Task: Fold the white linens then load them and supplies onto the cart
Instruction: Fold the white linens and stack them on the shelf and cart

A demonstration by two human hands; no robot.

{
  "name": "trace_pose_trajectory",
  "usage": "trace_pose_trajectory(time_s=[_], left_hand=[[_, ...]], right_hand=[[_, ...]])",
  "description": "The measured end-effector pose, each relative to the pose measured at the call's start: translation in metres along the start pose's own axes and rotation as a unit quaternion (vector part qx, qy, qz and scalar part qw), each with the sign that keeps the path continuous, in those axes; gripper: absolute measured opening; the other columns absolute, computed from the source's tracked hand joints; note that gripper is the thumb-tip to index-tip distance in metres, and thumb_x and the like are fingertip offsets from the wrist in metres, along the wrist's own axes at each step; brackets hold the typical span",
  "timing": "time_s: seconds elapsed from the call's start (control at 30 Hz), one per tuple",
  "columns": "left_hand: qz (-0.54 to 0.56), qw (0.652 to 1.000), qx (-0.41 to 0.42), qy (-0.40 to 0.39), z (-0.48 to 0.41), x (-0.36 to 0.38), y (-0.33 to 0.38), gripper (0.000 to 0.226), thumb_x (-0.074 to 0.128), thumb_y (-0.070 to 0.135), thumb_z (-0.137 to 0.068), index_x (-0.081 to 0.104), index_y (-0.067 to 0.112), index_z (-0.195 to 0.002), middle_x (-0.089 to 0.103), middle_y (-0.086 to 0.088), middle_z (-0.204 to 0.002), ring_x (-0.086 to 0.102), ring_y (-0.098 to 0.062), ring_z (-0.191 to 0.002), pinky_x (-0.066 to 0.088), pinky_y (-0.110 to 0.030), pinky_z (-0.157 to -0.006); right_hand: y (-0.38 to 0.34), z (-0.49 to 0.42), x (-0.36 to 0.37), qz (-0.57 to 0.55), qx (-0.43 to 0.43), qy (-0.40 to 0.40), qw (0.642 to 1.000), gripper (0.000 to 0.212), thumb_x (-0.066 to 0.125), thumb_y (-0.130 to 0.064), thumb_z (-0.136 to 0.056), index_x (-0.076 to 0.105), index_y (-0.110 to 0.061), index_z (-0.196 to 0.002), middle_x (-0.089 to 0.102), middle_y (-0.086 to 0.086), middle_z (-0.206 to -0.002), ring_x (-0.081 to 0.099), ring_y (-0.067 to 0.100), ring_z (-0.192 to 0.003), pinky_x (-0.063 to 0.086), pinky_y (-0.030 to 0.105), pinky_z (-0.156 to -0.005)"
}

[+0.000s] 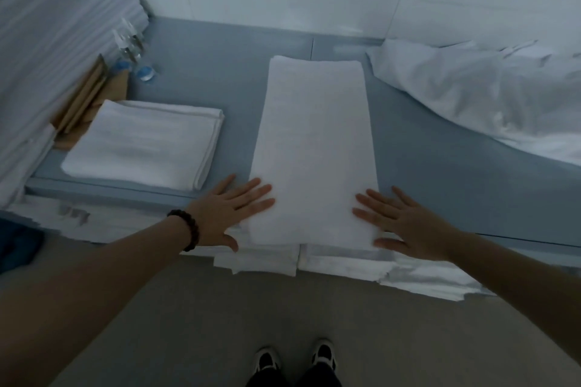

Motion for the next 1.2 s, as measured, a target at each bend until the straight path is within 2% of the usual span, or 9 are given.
trace_pose_trajectory(time_s=[0.1, 0.2, 0.5, 0.63, 0.73, 0.87, 0.97, 1.07, 1.2], left_hand=[[-0.044, 0.996, -0.019, 0.077, -0.003, -0.01, 0.009, 0.121, 0.08, 0.042, -0.07, -0.007, 0.023, -0.152, 0.005, -0.006, -0.161, 0.009, -0.03, -0.147, 0.018, -0.06, -0.113], [-0.064, 0.988, -0.025, 0.136, -0.005, -0.013, 0.016, 0.124, 0.086, 0.016, -0.055, 0.009, 0.021, -0.152, 0.032, -0.009, -0.154, 0.032, -0.033, -0.14, 0.031, -0.061, -0.107], [0.02, 0.979, -0.025, 0.203, 0.002, -0.03, 0.018, 0.101, 0.086, 0.0, -0.047, 0.047, 0.019, -0.138, 0.047, -0.015, -0.142, 0.043, -0.041, -0.13, 0.035, -0.065, -0.101], [0.15, 0.958, -0.046, 0.241, 0.021, -0.052, 0.019, 0.063, 0.079, -0.003, -0.054, 0.071, 0.017, -0.113, 0.047, -0.02, -0.141, 0.037, -0.046, -0.132, 0.032, -0.066, -0.102], [0.241, 0.917, -0.081, 0.306, 0.043, -0.075, 0.025, 0.022, 0.057, 0.024, -0.087, 0.075, 0.018, -0.1, 0.043, -0.016, -0.143, 0.029, -0.037, -0.138, 0.029, -0.062, -0.104], [0.355, 0.854, -0.134, 0.356, 0.064, -0.105, 0.027, 0.035, 0.056, 0.043, -0.088, 0.076, 0.015, -0.092, 0.042, -0.018, -0.143, 0.025, -0.04, -0.14, 0.022, -0.053, -0.112], [0.417, 0.805, -0.179, 0.381, 0.079, -0.123, 0.022, 0.011, 0.073, 0.016, -0.081, 0.073, 0.016, -0.091, 0.036, -0.014, -0.147, 0.018, -0.037, -0.143, 0.014, -0.04, -0.116], [0.452, 0.775, -0.195, 0.396, 0.092, -0.136, 0.022, 0.018, 0.072, 0.0, -0.08, 0.071, 0.012, -0.093, 0.03, -0.011, -0.151, 0.009, -0.029, -0.146, 0.004, -0.017, -0.115], [0.475, 0.742, -0.197, 0.43, 0.109, -0.154, 0.025, 0.008, 0.07, 0.016, -0.085, 0.068, 0.022, -0.088, 0.027, -0.004, -0.153, 0.006, -0.024, -0.148, 0.008, -0.034, -0.117]], right_hand=[[-0.004, 0.007, 0.007, 0.046, -0.011, 0.01, 0.999, 0.093, 0.066, -0.051, -0.079, 0.018, -0.023, -0.153, 0.015, 0.005, -0.16, 0.02, 0.029, -0.145, 0.017, 0.057, -0.112], [-0.013, 0.0, 0.012, 0.084, 0.018, 0.049, 0.995, 0.105, 0.08, -0.036, -0.067, 0.02, -0.023, -0.153, 0.019, 0.006, -0.159, 0.023, 0.029, -0.144, 0.024, 0.066, -0.109], [-0.03, 0.002, 0.001, 0.054, 0.07, 0.132, 0.987, 0.105, 0.083, -0.004, -0.047, 0.044, -0.018, -0.143, 0.043, 0.004, -0.148, 0.044, 0.028, -0.134, 0.03, 0.072, -0.1], [-0.04, 0.018, -0.025, -0.031, 0.102, 0.21, 0.972, 0.081, 0.08, 0.004, -0.05, 0.06, -0.007, -0.128, 0.059, 0.004, -0.132, 0.053, 0.029, -0.125, 0.029, 0.075, -0.099], [-0.05, 0.032, -0.049, -0.127, 0.154, 0.294, 0.935, 0.044, 0.061, 0.001, -0.073, 0.062, -0.002, -0.117, 0.064, 0.009, -0.123, 0.054, 0.031, -0.125, 0.021, 0.071, -0.106], [-0.063, 0.048, -0.083, -0.257, 0.212, 0.36, 0.871, 0.041, 0.032, -0.009, -0.077, 0.062, 0.0, -0.102, 0.065, 0.012, -0.119, 0.046, 0.035, -0.129, 0.017, 0.069, -0.11], [-0.073, 0.059, -0.111, -0.282, 0.233, 0.42, 0.831, 0.025, 0.04, 0.003, -0.081, 0.062, 0.002, -0.092, 0.061, 0.015, -0.121, 0.041, 0.039, -0.131, 0.027, 0.07, -0.103], [-0.083, 0.069, -0.13, -0.308, 0.265, 0.464, 0.787, 0.011, 0.054, 0.001, -0.086, 0.063, 0.003, -0.093, 0.056, 0.017, -0.126, 0.037, 0.039, -0.133, 0.034, 0.063, -0.102], [-0.097, 0.079, -0.145, -0.371, 0.303, 0.499, 0.722, 0.012, 0.061, -0.002, -0.088, 0.063, -0.005, -0.099, 0.046, 0.002, -0.137, 0.029, 0.025, -0.141, 0.033, 0.061, -0.106]])
Point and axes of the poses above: each hand's wrist, its own z-axis away from the middle knuckle, its own x-axis out of the palm, y = z × x, the point moved 5 cm from there along -z, towards the middle knuckle
